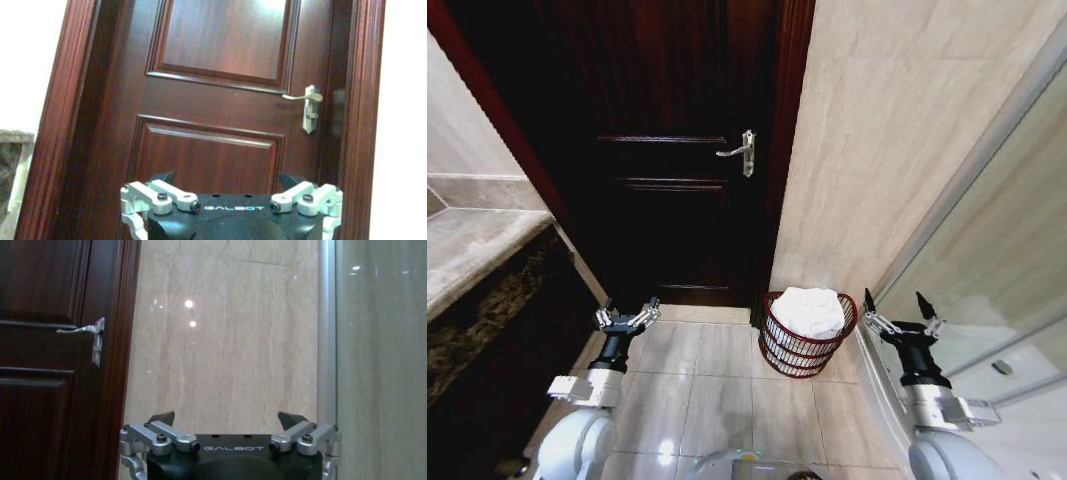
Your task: Discard the used towel into the hamper.
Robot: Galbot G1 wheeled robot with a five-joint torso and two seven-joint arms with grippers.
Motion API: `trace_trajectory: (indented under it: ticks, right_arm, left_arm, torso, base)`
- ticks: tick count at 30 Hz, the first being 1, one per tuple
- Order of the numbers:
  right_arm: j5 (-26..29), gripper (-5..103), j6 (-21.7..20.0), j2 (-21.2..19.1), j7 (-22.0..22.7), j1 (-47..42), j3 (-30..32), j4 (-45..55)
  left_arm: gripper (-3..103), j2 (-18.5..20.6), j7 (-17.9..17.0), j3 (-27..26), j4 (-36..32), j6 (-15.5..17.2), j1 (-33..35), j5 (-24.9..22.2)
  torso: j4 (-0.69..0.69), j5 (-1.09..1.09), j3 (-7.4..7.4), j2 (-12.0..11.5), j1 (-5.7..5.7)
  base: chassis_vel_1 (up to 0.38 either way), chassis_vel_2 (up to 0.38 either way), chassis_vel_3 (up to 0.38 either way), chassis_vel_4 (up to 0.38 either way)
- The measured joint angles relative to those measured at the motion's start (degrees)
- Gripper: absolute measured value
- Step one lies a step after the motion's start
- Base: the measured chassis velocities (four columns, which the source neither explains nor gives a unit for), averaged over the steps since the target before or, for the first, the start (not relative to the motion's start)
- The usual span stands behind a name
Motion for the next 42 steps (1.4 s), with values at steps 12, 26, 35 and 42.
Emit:
trace_trajectory:
  ticks: [12, 26, 35, 42]
  right_arm:
    - [0.0, 100, 0.6, 0.1, -0.1, -0.7, 0.3, 0.2]
    - [0.3, 100, 1.3, 0.1, -0.3, -1.4, 0.8, 0.8]
    - [0.5, 100, 1.2, -0.2, -0.6, -1.3, 0.8, 1.3]
    - [0.4, 100, 1.0, -0.2, -0.6, -1.5, 0.6, 1.5]
  left_arm:
    - [100, -0.7, 0.1, 0.0, -0.5, -0.3, 0.2, 1.5]
    - [100, -0.9, 0.3, -0.3, -1.9, -0.4, 0.9, 1.6]
    - [100, -1.1, 0.3, -0.6, -2.6, -0.4, 1.3, 1.5]
    - [100, -1.1, 0.3, -0.6, -3.0, -0.2, 1.3, 1.5]
  torso:
    - [0.0, 0.0, 1.82, 3.2, 1.34]
    - [0.0, 0.0, 3.76, 6.6, 2.83]
    - [0.0, 0.0, 5.09, 8.9, 3.78]
    - [0.0, 0.0, 6.08, 10.6, 4.55]
  base:
    - [0.0, 0.0, 0.0, 0.0]
    - [0.0, 0.0, 0.0, 0.0]
    - [0.0, 0.0, 0.0, 0.0]
    - [0.0, 0.0, 0.0, 0.0]
